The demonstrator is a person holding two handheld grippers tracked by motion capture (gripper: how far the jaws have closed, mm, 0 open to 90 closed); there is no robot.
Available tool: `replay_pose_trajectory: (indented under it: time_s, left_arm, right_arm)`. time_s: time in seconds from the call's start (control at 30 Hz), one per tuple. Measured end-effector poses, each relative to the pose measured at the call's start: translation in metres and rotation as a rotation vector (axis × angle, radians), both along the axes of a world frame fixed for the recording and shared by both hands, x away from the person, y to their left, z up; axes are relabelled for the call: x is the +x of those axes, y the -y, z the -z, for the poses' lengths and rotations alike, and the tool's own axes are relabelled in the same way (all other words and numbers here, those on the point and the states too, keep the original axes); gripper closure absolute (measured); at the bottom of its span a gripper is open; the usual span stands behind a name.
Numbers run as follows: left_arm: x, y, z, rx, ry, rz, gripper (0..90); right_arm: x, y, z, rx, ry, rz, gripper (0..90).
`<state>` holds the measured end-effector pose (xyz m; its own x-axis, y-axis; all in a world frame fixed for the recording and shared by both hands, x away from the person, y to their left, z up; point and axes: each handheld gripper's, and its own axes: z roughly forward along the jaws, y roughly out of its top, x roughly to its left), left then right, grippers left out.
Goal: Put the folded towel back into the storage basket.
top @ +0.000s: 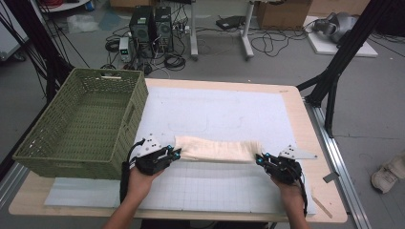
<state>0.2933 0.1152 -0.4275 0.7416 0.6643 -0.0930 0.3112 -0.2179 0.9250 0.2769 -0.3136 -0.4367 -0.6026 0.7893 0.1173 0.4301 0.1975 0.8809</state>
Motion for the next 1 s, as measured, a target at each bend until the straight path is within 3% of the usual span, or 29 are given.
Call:
replay_pose_trajectory:
  time_s: [0.23,0.4,0.6,1.0]
  left_arm:
    - [-0.002,0.000,-0.002,-0.012,0.011,0.017,81.5]
    - [-0.003,-0.001,-0.006,-0.021,0.027,0.016,81.5]
    - [-0.006,-0.002,-0.017,-0.035,0.047,0.015,81.5]
    - [-0.023,-0.007,-0.042,-0.042,0.100,0.012,81.5]
  right_arm:
    - [-0.002,0.003,-0.004,0.003,0.031,-0.010,82.1]
    - [-0.004,0.005,-0.009,0.007,0.084,-0.026,82.1]
    - [-0.002,0.005,-0.013,0.015,0.093,-0.035,82.1]
    - [0.006,0.005,-0.046,0.038,0.161,-0.067,82.1]
